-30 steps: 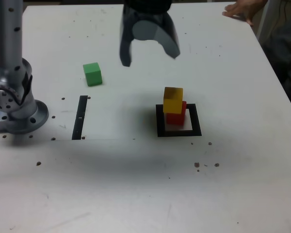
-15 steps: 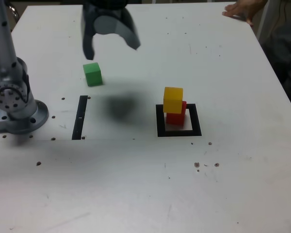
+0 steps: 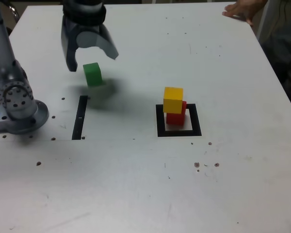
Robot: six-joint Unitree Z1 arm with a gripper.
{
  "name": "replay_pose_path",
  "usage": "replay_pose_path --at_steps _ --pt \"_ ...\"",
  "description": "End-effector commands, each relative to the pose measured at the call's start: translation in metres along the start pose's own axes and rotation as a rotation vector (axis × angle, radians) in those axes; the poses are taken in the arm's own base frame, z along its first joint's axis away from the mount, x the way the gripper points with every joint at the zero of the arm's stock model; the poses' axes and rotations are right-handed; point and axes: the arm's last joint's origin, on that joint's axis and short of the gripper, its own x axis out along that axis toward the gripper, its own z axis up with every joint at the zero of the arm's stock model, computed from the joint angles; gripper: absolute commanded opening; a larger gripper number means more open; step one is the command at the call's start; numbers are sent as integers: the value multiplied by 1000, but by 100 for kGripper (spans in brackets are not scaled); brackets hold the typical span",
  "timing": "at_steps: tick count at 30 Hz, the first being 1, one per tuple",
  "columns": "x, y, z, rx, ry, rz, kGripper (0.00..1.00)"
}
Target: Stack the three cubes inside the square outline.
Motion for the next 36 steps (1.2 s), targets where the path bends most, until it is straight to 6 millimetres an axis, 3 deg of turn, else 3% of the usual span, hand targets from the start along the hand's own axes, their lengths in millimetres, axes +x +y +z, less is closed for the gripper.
replay_pose_path --at_steps 1,9,18,23,29,36 --pt "5 3 3 -4 9 -1 99" --pt "29 14 17 -30 55 -20 96" --pt "52 22 39 -33 108 -45 85" --pt "58 23 45 -36 114 -60 68" --pt "60 24 50 -32 72 -59 32" --pt "60 23 51 -25 57 -68 28"
